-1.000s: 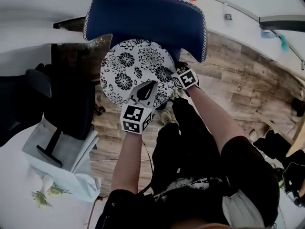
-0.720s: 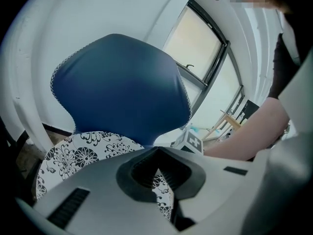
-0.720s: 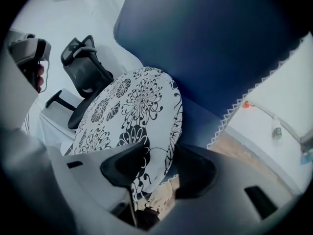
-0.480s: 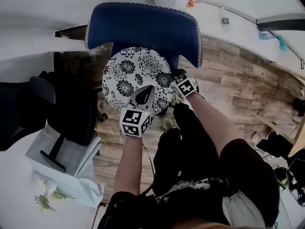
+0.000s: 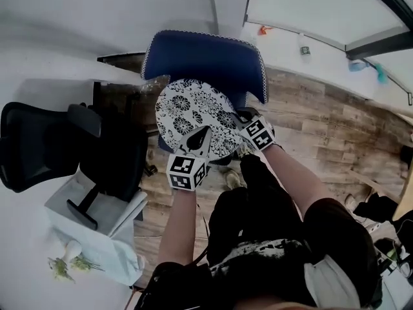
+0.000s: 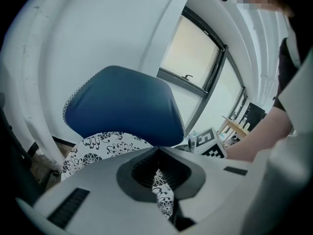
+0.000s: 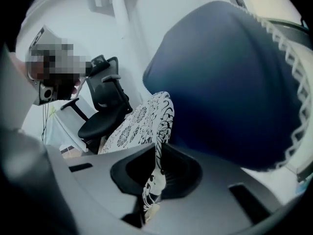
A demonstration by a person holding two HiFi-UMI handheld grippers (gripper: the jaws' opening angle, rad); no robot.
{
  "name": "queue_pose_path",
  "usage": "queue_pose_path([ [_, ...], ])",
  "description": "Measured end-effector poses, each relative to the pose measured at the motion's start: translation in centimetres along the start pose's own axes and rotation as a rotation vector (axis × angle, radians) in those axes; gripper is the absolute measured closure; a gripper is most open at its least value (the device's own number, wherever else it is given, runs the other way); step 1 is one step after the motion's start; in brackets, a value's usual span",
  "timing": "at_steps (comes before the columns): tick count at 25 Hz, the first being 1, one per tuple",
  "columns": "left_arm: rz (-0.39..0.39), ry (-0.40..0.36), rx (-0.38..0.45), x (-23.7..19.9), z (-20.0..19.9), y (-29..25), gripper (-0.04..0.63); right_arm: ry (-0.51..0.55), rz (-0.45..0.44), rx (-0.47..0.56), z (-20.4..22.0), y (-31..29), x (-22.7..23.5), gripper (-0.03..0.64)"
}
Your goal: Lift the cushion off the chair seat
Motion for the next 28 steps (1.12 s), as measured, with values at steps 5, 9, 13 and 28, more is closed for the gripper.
queue_pose_path([
  [5,-0.029,-0.023,0.046,1.0,-3.1,2.8,0.583,0.016,0.007,0.069,-3.7,3.1,-0.7,0.586],
  [9,-0.055,-0.041,0.073,2.2,-4.8,5.8,0.583,0.051,0.007,0.118,-6.5,6.5,-2.2,0.586],
  [13,-0.073,-0.058,0.123,3.0,-7.1,8.7,0.583,0.101,0.012,0.143,-9.7,9.6,-3.2,0.586],
  [28,-0.130,-0.086,0.254,5.1,-10.5,15.5,0.583,0.139,0.040,0.241,-15.8,17.8,-6.9,0.586],
])
Point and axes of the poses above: the fingertips, and each gripper's own axes: y backward along the fingers, x to its right, z out of its underside, the point moved 6 cm from there along y, backward along the fingers, and after that the axes turned 2 degrees about -x, right-handed, at the moved point
